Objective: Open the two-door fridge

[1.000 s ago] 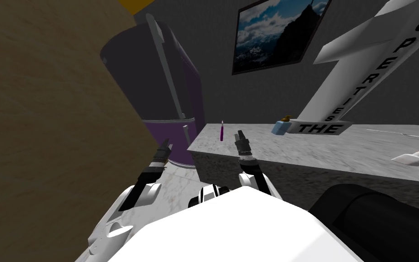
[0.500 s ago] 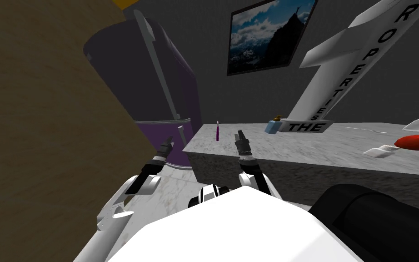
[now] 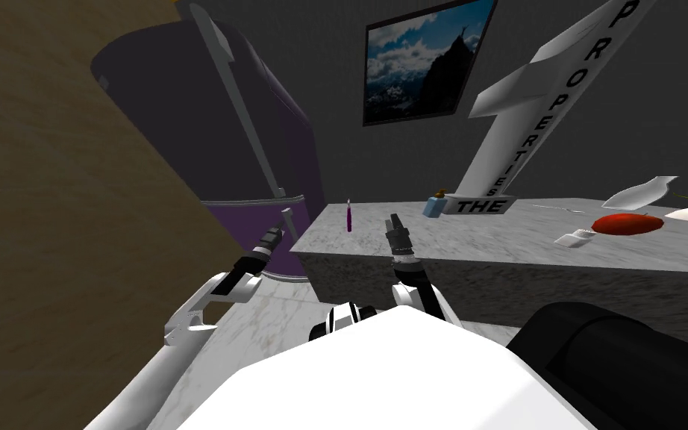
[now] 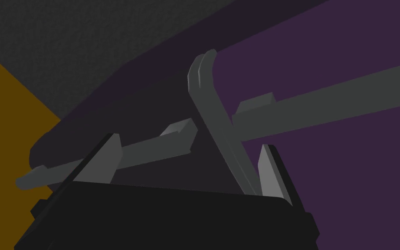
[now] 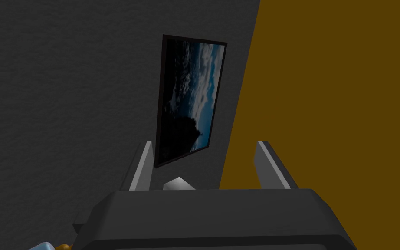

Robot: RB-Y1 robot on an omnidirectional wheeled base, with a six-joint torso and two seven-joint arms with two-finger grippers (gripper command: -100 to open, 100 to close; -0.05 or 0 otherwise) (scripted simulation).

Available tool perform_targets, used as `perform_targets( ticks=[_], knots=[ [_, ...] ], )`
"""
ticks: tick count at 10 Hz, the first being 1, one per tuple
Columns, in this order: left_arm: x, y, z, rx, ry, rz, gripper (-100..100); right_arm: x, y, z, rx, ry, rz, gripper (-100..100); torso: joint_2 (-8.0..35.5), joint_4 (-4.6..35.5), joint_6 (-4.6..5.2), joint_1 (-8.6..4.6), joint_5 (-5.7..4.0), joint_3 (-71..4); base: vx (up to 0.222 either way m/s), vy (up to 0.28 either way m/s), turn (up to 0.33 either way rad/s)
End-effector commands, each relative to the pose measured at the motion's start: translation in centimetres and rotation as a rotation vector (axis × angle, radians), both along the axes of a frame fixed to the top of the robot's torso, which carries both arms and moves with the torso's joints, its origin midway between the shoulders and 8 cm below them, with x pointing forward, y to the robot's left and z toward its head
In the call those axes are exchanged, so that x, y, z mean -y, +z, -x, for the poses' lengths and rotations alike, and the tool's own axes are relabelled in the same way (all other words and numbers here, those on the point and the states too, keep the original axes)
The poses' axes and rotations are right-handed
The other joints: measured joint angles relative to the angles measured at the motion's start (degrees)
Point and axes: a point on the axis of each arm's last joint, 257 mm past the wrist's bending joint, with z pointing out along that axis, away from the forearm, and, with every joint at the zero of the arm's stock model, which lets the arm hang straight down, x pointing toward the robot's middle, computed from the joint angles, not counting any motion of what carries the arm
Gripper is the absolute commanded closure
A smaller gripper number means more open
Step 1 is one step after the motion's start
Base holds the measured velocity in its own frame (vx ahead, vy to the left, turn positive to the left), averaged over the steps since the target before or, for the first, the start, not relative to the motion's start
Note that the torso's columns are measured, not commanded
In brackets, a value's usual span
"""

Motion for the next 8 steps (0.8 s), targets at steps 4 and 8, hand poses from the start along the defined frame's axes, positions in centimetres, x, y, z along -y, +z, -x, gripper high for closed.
perform_targets(
  ticks=[4, 8],
  knots=[
    [-3.4, 0.2, -4.2, -0.073, 0.071, -0.099, -100, 0.0, 0.0, 0.0, 0.0, 0.0, 0.0, 0, 0.0, 0.0, -0.02, -0.01, -0.01, 0.0, -0.006, -0.051, -0.088],
    [-8.0, 1.4, -7.3, -0.127, 0.17, -0.171, -100, 0.0, 0.0, 0.0, 0.0, 0.0, 0.0, 0, 0.0, 0.0, 0.0, -0.03, -0.01, 0.0, -0.002, -0.052, -0.103]
  ],
)
